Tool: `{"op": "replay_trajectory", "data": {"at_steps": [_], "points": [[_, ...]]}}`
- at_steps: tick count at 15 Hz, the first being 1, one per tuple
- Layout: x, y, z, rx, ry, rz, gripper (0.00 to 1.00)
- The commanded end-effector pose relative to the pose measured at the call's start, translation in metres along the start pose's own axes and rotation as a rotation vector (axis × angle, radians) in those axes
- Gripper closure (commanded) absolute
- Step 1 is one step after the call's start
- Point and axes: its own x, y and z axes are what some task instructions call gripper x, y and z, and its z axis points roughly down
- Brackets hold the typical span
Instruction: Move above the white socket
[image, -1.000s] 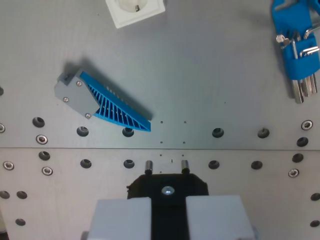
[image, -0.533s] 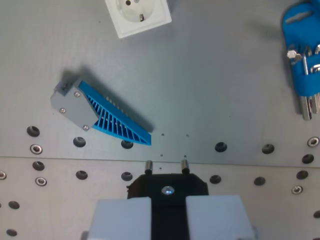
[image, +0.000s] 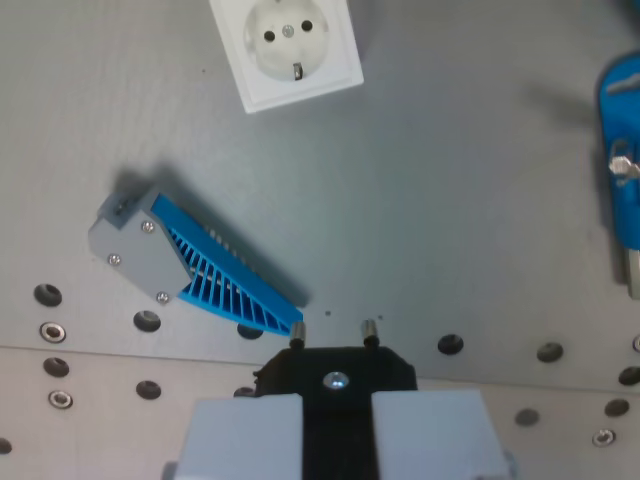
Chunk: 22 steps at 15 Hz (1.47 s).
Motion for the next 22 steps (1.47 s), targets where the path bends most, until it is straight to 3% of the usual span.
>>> {"op": "replay_trajectory", "data": {"at_steps": [1, 22], "points": [[0.001, -0.002, 0.015, 0.021, 0.082, -0.098, 1.0], [0.041, -0.014, 0.117, 0.042, 0.04, -0.207, 1.0]]}}
